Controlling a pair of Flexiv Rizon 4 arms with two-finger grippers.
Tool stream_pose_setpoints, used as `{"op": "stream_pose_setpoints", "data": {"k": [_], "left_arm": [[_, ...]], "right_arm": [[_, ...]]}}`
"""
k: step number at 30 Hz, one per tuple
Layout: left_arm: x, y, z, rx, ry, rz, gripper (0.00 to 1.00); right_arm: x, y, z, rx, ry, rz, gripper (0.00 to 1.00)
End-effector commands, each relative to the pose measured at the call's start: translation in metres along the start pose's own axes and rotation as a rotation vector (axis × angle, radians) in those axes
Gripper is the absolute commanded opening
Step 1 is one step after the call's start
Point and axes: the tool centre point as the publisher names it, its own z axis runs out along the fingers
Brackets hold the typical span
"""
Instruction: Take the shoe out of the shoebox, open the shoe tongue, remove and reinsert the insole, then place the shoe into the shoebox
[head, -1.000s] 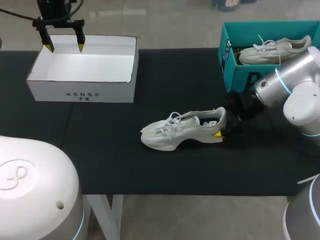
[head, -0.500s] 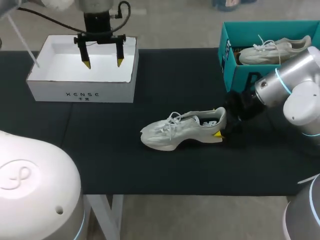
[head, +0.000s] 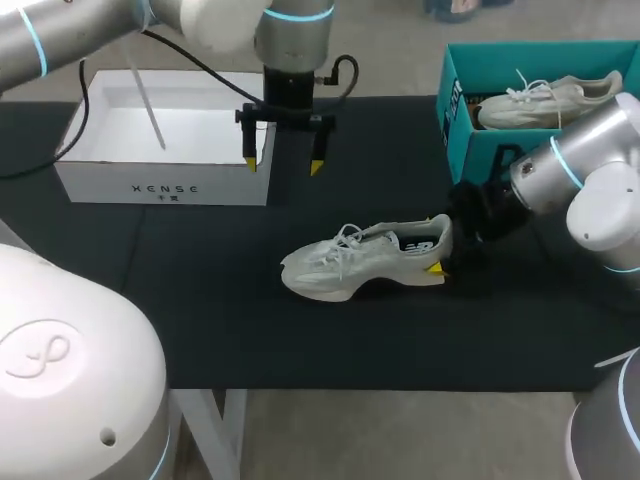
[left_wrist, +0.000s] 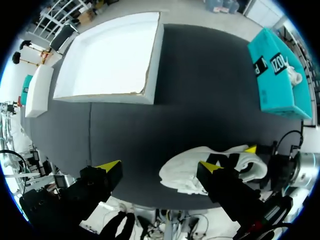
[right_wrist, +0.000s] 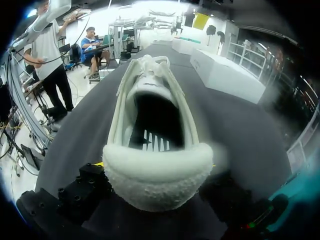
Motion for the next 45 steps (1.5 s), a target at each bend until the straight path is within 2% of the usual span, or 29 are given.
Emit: {"op": "stream_pose_setpoints", "data": {"k": [1, 11, 28, 33, 38, 43, 45], "left_arm": [[0.012, 0.013, 0.011, 0.012, 0.032, 0.008, 1.00], [0.076, 0.039, 0.028, -0.014, 0.078, 0.150, 1.00], [0.076, 0.039, 0.028, -0.014, 0.078, 0.150, 1.00], [0.110, 0.047, 0.012, 0.066, 0.053, 0.189, 1.00], [0.131, 0.056, 0.003, 0.105, 0.048, 0.215, 1.00], [0.141, 0.063, 0.011, 0.098, 0.041, 0.223, 1.00], [0.142, 0.064, 0.018, 0.070, 0.058, 0.212, 1.00]], "right_arm": [[-0.001, 0.000, 0.001, 0.004, 0.001, 0.000, 0.00], [-0.001, 0.000, 0.001, 0.004, 0.001, 0.000, 0.00], [-0.001, 0.000, 0.001, 0.004, 0.001, 0.000, 0.00], [-0.001, 0.000, 0.001, 0.004, 0.001, 0.000, 0.00], [-0.001, 0.000, 0.001, 0.004, 0.001, 0.000, 0.00], [-0.001, 0.000, 0.001, 0.004, 0.001, 0.000, 0.00], [-0.001, 0.000, 0.001, 0.004, 0.001, 0.000, 0.00]]}}
